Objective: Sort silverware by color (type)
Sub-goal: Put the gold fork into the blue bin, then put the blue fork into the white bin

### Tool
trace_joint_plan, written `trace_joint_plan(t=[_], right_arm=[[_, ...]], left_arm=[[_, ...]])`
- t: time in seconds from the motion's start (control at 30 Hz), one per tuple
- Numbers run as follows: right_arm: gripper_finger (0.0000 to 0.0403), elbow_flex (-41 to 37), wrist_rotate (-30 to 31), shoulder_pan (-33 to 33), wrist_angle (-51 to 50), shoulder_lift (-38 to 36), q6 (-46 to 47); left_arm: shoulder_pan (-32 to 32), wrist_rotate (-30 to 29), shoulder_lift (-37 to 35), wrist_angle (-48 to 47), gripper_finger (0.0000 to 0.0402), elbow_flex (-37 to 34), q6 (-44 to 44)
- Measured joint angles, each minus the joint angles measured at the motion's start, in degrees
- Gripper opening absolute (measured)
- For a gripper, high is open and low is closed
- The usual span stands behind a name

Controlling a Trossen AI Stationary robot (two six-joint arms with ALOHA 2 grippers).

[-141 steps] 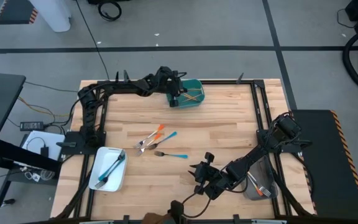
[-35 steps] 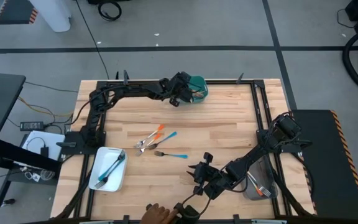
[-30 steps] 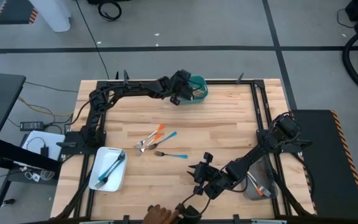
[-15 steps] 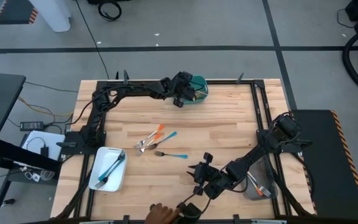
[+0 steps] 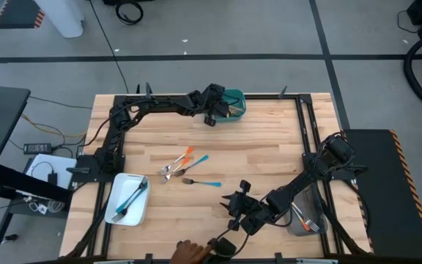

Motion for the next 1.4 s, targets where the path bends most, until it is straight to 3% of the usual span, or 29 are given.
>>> trace_joint_plan(t=[0.3, 0.63, 0.9, 1.17, 1.4], right_arm=[[0.0114, 0.00, 0.00, 0.00, -0.01, 0.00, -0.15], [0.0115, 0.00, -0.01, 0.00, 0.00, 0.00, -0.15], [0.0114, 0.00, -0.01, 0.00, 0.13, 0.00, -0.14], [0.0114, -0.02, 0.07, 0.41, -1.73, -0.49, -0.05], [0.0114, 0.00, 1.60, 1.75, -15.83, -7.17, 5.03]], left_arm=[[0.04, 1.34, 0.02, -0.86, 0.0046, -0.02, 2.74], [-0.35, 0.17, 0.02, -1.90, 0.0142, -0.02, 2.49], [-1.09, -0.24, -1.63, -5.73, 0.0154, -0.09, 1.96], [-1.37, -0.60, -7.83, -14.13, 0.0149, -0.09, -4.57], [-3.05, 1.52, -14.87, -21.03, 0.0148, -2.87, -18.41]])
